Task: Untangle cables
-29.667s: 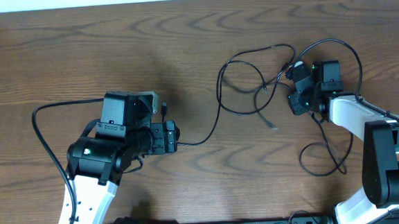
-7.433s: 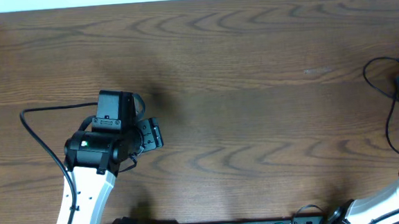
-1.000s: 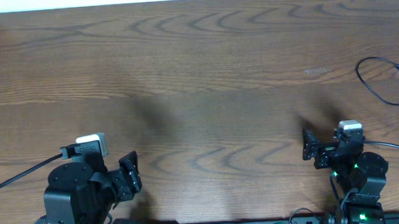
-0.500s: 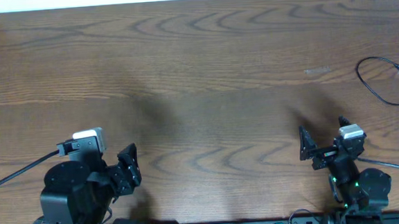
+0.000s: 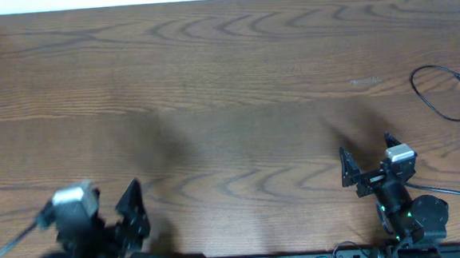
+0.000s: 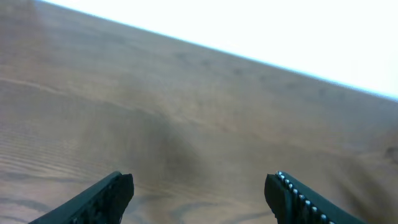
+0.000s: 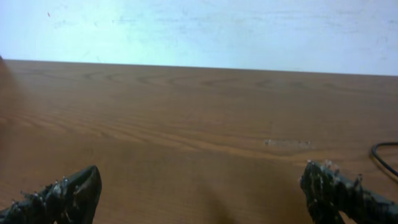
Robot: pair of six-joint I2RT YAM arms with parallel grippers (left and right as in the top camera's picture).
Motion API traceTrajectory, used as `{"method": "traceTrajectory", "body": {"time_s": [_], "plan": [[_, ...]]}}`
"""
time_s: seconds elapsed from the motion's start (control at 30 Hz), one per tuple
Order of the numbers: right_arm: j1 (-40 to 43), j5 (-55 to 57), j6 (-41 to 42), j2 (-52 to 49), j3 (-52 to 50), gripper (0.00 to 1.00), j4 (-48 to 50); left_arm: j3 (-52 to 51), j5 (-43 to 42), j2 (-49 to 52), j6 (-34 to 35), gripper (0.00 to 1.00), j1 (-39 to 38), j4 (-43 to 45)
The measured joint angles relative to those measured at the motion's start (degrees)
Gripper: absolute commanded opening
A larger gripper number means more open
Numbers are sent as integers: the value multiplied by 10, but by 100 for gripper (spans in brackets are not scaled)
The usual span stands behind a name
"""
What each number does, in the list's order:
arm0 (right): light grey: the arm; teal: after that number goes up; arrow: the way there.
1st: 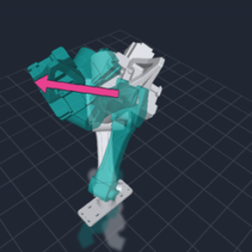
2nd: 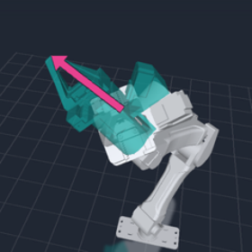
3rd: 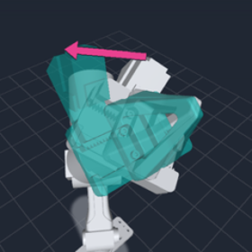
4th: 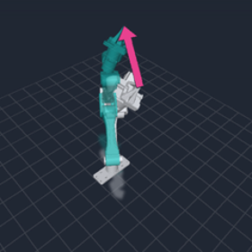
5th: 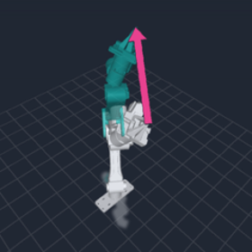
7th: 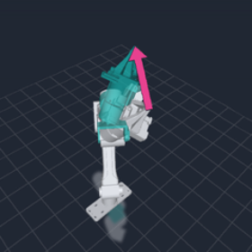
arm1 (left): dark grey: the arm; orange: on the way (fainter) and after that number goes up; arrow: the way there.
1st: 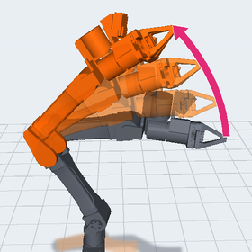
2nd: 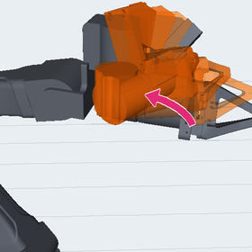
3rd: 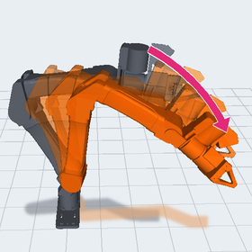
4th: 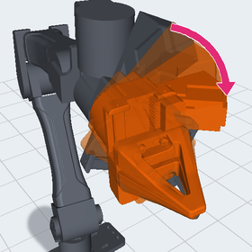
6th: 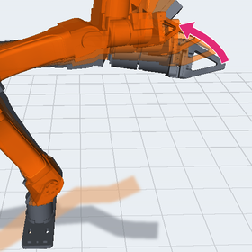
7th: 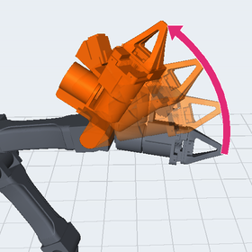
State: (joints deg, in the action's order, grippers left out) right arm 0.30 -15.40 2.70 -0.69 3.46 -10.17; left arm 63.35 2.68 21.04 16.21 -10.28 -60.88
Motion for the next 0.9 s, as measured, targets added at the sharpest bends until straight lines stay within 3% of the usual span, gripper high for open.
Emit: {"method": "traceTrajectory", "body": {"time_s": [0.03, 0.07, 0.17, 0.53, 0.77, 0.9], "plan": [[0, 0, 0, 0, 0, 99, 0, 0, 5, -22, 5, 76, 0, -1], [0, 0, 0, 0, 0, 99, 0, 0, 6, -43, 7, 86, 0, -2], [0, 0, 0, 0, 0, 99, 0, 0, 9, -100, 17, 93, 0, -12], [0, 0, 0, 0, 0, 99, 0, 0, 55, -165, 67, 95, 0, -101], [0, 0, 0, 0, 0, 99, 0, -80, 63, -167, 72, 95, 0, -7], [0, 0, 0, 0, 0, 99, 0, -180, 62, -168, 71, 95, 0, 113]]}}
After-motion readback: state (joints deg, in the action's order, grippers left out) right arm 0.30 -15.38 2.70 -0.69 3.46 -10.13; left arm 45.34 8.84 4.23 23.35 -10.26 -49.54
